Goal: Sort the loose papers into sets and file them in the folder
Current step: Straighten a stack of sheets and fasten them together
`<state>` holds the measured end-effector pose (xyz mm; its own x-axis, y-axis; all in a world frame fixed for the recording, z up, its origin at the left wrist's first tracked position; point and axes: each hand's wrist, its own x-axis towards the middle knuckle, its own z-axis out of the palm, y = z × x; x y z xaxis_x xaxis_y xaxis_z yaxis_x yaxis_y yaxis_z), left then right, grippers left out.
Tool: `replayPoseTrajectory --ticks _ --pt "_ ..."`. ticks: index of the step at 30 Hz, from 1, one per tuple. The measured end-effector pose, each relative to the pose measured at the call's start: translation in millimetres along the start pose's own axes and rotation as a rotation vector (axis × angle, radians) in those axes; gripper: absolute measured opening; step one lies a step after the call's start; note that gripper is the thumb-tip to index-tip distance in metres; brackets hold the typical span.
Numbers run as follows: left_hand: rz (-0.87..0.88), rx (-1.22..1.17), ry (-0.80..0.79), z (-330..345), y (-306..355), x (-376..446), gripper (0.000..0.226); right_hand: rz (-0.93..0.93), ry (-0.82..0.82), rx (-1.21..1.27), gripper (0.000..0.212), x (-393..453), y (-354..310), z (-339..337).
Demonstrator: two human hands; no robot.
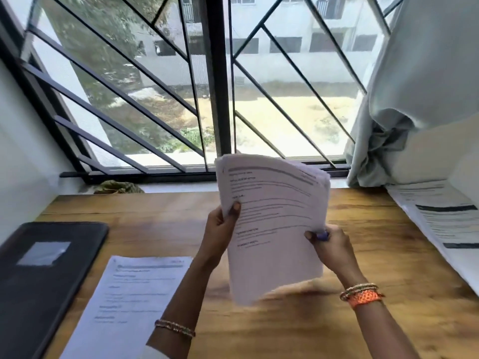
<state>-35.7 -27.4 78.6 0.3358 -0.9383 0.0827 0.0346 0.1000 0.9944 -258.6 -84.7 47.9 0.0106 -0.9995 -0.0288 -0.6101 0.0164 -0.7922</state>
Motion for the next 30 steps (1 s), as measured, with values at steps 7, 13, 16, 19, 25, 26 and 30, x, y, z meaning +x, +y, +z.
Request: replayPoseTrajectory --ticks 7,13,16,19,25,26,30 --pt "-0.175 0.053 0.064 -15 -30 -12 0.014 0.264 -0.268 -0.175 0.032 -56 33 4" --pt "-0.482 0.157 -0.051 -18 -98 -42 0.016 -0.227 0.159 -0.373 0.050 -66 -10 19" --pt "-0.515 0.164 -0.021 -17 -115 -45 0.024 -0.402 -0.163 -0.478 0.048 -37 -21 54" --pt "-0.522 0.176 -0.009 -20 -121 -43 0.024 -0.428 -0.411 -0.579 0.046 -18 -19 93" --pt "-0.347 0.386 0.136 -25 -121 -32 0.028 -0.530 -0.511 -0.584 0.045 -1 -16 118" --pt "-0.325 0.419 0.172 -24 -121 -29 0.028 -0.543 -0.498 -0.591 0.044 0 -17 118" --pt "-0.266 0.447 0.236 -23 -132 -25 0.023 -0.217 -0.244 -0.256 0.026 7 -29 109"
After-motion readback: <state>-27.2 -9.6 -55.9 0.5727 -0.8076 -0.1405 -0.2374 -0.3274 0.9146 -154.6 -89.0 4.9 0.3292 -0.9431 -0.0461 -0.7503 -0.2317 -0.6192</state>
